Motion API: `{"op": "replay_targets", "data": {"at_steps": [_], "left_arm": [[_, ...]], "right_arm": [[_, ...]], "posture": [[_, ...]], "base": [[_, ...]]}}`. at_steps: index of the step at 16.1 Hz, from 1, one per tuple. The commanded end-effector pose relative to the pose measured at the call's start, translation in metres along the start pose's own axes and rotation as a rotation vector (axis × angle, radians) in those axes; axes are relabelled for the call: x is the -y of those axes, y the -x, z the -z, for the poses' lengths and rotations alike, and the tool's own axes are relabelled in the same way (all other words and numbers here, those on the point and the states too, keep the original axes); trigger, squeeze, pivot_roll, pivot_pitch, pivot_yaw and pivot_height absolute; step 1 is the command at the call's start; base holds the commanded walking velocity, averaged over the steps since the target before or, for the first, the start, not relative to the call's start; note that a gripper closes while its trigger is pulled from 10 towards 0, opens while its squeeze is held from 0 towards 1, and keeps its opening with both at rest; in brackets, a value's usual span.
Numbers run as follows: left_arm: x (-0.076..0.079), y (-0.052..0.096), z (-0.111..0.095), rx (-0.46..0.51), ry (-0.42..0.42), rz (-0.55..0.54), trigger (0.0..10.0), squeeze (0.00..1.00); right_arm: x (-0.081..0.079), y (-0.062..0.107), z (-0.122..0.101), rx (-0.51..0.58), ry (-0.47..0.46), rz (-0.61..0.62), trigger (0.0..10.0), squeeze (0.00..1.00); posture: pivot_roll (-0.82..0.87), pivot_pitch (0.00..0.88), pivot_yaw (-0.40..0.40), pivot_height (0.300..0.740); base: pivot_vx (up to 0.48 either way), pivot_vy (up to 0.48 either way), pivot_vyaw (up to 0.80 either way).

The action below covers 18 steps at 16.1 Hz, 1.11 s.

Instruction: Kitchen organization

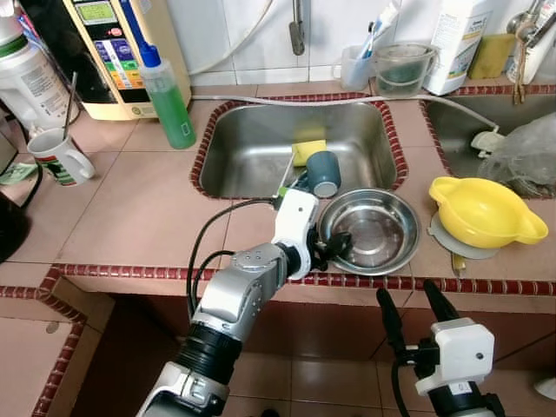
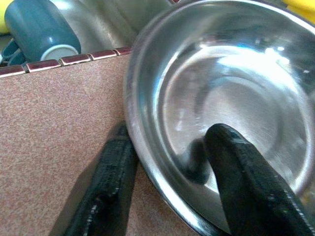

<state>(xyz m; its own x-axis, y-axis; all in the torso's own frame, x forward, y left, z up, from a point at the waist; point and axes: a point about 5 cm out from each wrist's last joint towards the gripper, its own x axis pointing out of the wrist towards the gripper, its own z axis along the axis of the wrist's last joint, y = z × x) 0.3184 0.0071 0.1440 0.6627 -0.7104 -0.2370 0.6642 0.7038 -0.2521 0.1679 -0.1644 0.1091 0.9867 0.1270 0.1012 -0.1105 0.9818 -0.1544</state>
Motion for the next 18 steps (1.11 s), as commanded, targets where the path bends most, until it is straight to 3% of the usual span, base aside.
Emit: {"op": "replay_targets", "data": {"at_steps": [1, 18], "left_arm": [[-0.0036, 0.0013, -0.0003, -0.014, -0.008, -0.015, 0.0, 0.0], [-0.0042, 0.0026, -0.0013, -0.009, -0.017, 0.004, 0.0, 0.0]], "right_arm": [[-0.0013, 0.0003, -0.0042, 0.011, -0.005, 0.003, 10.0, 0.0], [-0.0015, -0.0042, -0.0038, 0.02, -0.008, 0.002, 10.0, 0.0]], "posture": [[-0.2, 0.149, 0.149, 0.74], [-0.19, 0.134, 0.151, 0.74]], "base": [[0.0, 0.0, 0.0], [0.0, 0.0, 0.0]]}}
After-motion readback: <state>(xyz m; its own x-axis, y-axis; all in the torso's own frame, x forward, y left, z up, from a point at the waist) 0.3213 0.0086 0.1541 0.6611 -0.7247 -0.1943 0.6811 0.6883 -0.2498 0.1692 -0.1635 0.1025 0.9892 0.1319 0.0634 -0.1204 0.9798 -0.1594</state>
